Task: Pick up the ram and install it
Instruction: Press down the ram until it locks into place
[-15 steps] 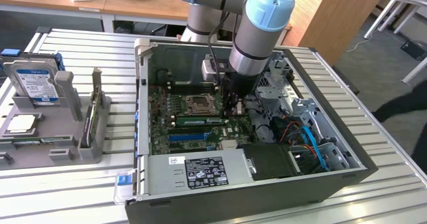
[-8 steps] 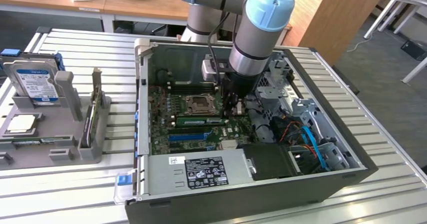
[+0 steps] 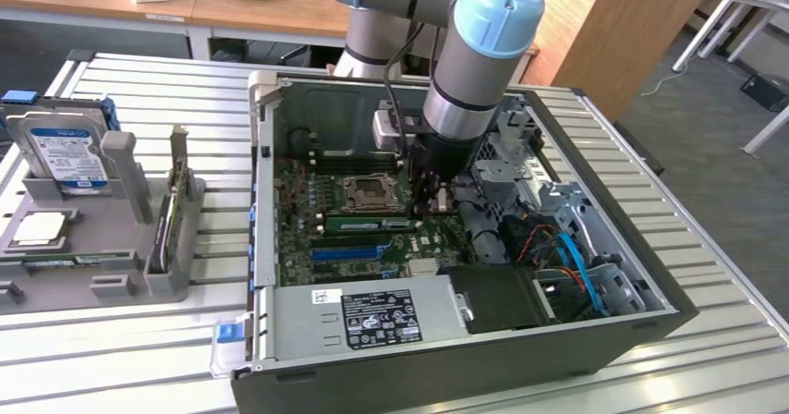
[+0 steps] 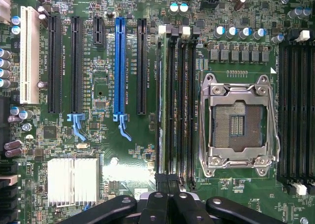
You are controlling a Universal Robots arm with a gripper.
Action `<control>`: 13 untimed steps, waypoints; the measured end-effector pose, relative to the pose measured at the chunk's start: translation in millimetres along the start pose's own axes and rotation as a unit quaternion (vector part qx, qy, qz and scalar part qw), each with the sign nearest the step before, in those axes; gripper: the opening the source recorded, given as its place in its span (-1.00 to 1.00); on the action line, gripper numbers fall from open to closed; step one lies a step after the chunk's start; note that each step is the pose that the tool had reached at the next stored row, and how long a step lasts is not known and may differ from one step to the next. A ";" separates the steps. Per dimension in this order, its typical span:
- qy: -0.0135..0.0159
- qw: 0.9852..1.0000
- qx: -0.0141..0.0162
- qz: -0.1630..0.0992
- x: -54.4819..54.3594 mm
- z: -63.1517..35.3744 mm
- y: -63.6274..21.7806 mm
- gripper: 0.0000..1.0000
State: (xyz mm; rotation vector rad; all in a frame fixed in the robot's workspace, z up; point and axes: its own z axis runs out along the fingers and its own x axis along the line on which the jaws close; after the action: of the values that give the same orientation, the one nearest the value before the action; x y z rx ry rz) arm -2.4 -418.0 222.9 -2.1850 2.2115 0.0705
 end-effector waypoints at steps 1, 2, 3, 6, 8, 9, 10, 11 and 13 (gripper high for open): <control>0.000 1.000 0.000 0.000 0.0 0.1 0.0 -0.79; 0.000 1.000 0.000 0.000 0.0 0.2 0.0 -0.79; 0.000 1.000 0.000 0.000 0.0 0.2 0.0 -0.79; 0.000 1.000 0.000 0.000 0.0 0.3 0.0 -0.79; 0.000 1.000 0.000 0.000 0.0 0.4 0.0 -0.79; 0.000 1.000 0.000 0.000 0.1 0.5 0.0 -0.79; -0.001 1.000 0.000 0.000 -0.8 -0.2 -0.1 -0.79; -0.001 1.000 0.000 0.000 -0.8 -4.7 -0.1 -0.79; 0.000 1.000 0.000 0.000 -0.8 -14.4 0.1 -0.79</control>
State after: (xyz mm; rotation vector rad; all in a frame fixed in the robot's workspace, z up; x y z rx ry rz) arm -2.4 -418.0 237.4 -2.1846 2.2116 0.0706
